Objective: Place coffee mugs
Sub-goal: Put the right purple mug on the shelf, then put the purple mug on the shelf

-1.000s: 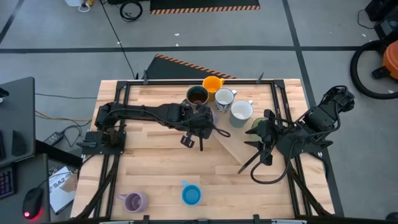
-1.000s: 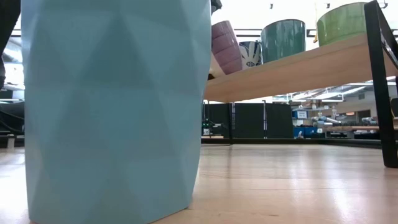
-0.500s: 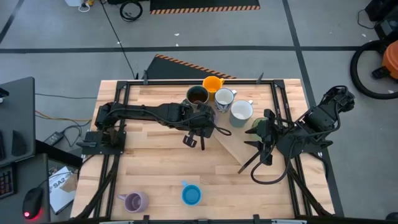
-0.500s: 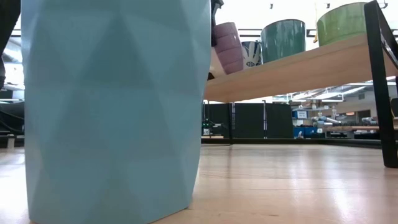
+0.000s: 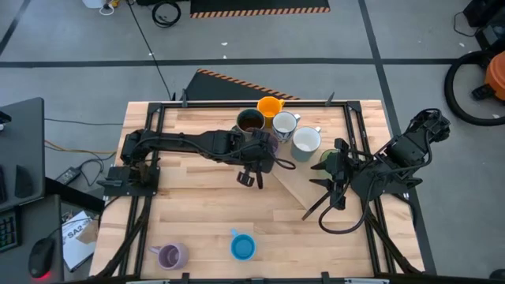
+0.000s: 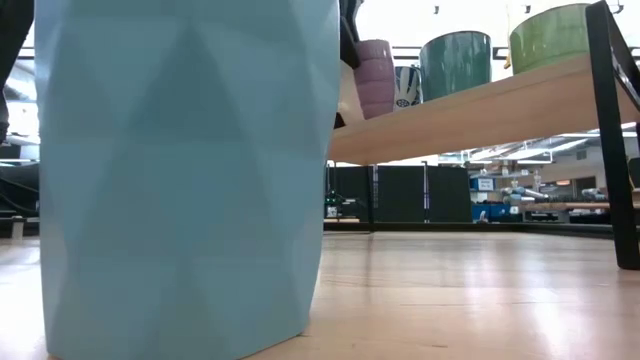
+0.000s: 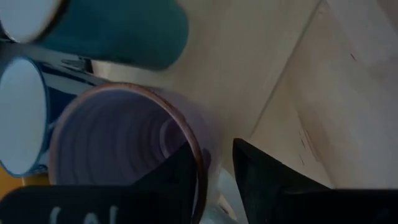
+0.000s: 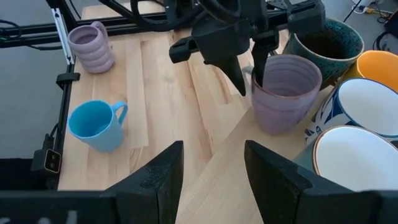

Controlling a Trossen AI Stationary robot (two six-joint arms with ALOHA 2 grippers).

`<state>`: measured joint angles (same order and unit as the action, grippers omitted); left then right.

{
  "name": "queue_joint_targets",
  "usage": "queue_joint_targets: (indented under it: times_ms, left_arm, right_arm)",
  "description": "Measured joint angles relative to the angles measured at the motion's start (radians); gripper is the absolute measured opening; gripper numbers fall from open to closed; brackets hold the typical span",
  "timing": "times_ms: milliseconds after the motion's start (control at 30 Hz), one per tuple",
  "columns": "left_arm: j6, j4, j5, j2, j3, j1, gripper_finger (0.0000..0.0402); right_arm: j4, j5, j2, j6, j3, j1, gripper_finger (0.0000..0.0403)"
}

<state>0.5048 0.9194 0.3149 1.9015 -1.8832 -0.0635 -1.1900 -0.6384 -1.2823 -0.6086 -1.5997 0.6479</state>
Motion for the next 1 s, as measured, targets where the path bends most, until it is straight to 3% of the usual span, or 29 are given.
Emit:
queue_joint_targets:
  times_ms: [633, 1000]
  left_arm:
    - [-0.035, -0.070, 0.053, -0.020, 0.000, 0.006, 0.0111]
    - [0.031, -0.083, 0.082, -0.027, -0.001, -0.007, 0.0148]
  right_arm:
    - [0.000, 0.000, 0.000, 0.009, 0.000, 0.000, 0.0176]
    - [0.007, 0.000, 0.000, 0.009, 0.000, 0.000, 0.0176]
